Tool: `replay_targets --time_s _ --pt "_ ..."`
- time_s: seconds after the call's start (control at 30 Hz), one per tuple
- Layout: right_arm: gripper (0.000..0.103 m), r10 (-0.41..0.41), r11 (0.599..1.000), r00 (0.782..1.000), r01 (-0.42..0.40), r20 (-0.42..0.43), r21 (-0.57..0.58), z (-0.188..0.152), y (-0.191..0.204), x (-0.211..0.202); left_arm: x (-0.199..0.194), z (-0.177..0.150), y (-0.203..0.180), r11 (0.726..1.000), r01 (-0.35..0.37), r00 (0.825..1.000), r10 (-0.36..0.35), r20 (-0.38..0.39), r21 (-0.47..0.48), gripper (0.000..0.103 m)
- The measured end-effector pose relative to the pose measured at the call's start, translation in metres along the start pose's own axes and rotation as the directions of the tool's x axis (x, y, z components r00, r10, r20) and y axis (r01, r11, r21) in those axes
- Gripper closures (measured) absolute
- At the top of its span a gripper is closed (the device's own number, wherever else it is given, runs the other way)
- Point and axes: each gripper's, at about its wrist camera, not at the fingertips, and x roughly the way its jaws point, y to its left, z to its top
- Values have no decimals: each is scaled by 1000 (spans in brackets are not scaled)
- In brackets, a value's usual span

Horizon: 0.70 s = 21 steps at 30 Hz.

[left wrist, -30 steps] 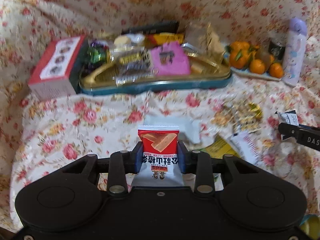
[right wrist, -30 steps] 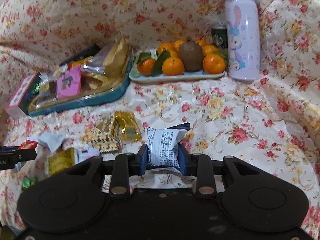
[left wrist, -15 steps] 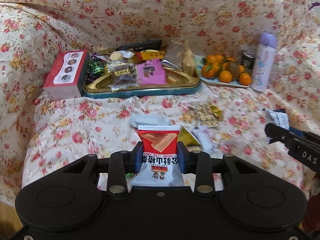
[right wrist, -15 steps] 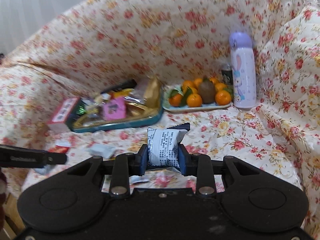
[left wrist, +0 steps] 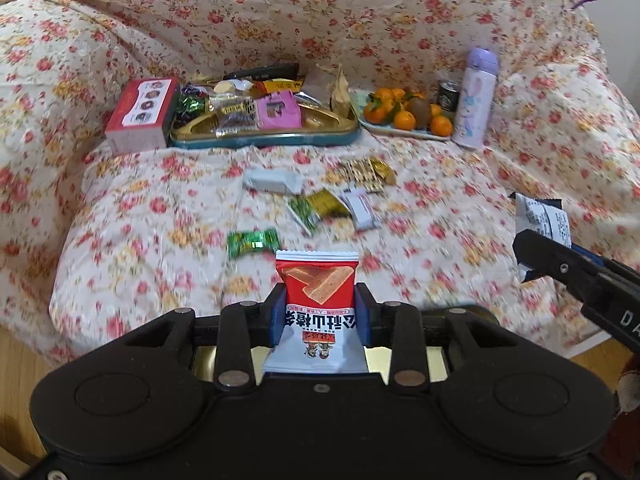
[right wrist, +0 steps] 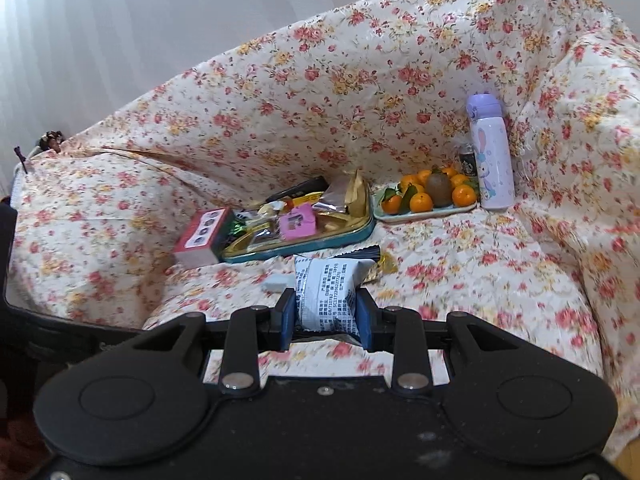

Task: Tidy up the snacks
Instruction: 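Carry the red wafer packet and white packet over the gold tray with both tools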

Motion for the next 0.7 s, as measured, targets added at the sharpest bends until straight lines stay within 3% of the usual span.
replay_targets --time_s 0.3,0.7 --pt "70 -1 1000 1000 1 -27 9 -32 11 -48 -16 -50 -3 1000 -4 999 3 -38 -22 60" --pt "70 -32 999 990 30 -139 -14 -63 16 -56 -5 -88 11 994 -25 990 11 -142 -103 60"
